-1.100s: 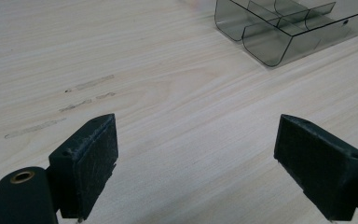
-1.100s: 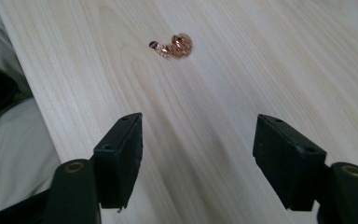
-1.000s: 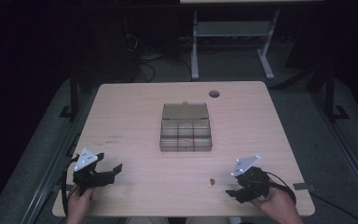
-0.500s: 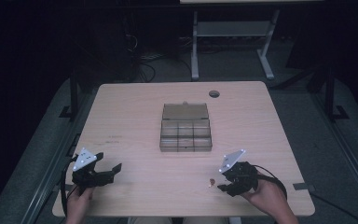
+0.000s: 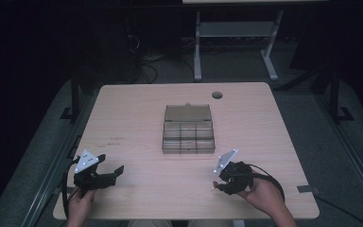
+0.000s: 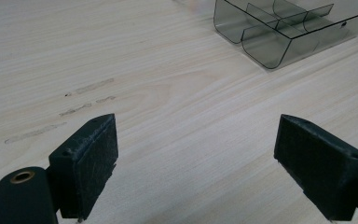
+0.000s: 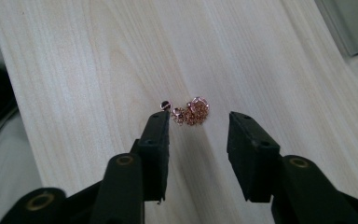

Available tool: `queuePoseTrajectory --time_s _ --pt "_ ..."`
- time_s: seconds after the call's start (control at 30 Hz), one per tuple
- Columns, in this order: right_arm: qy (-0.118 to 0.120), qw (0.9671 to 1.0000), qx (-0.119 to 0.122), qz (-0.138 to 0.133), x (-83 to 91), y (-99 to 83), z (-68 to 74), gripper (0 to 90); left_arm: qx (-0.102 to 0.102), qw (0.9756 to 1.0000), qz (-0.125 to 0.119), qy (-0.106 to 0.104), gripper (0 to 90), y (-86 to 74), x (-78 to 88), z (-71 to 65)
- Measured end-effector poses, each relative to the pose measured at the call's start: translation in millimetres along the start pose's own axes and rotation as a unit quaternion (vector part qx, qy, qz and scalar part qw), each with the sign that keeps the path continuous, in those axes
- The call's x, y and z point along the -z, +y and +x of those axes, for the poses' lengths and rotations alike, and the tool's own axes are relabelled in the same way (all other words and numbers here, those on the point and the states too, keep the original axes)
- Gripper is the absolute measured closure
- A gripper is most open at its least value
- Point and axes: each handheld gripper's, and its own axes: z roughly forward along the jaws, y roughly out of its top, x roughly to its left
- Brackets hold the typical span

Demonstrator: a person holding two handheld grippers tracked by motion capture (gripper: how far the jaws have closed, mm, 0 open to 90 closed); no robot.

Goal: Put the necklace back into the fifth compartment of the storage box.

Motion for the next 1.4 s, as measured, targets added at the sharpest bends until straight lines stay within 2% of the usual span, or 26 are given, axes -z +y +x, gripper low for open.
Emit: queuePoseTrajectory --time_s 0.37,0.57,0.63,0.77,0.87,0.9,1.4 --pt "0.005 0.9997 0.001 0.023 -11.4 7.5 -0.6 66.4 -0.002 1.0000 -0.003 0.001 13.0 0.3 0.1 -0.7" --pt "0.008 0.9996 0.000 0.027 -13.1 10.6 -0.5 69.9 0.007 1.0000 -0.006 0.002 13.0 0.0 1.1 1.7" --pt "0.011 0.9996 -0.001 0.027 -14.0 11.7 -0.2 70.4 0.007 0.9999 -0.007 -0.002 13.0 0.3 0.4 0.8" --pt "0.013 0.9994 -0.003 0.031 -16.8 13.3 -0.4 71.5 -0.006 1.0000 -0.003 0.000 13.0 1.0 -0.2 -1.8" --pt "0.015 0.9993 -0.008 0.033 -18.2 14.3 0.1 72.2 0.000 1.0000 -0.007 -0.001 13.0 0.6 -0.5 -1.5" --pt "0.014 0.9993 -0.003 0.034 -19.3 14.6 -0.6 72.6 0.001 1.0000 -0.007 -0.001 13.0 0.5 -0.3 -1.3" --pt "0.019 0.9988 -0.003 0.045 -22.7 15.9 -1.7 79.9 0.000 1.0000 -0.006 0.002 13.0 1.2 0.2 -1.1"
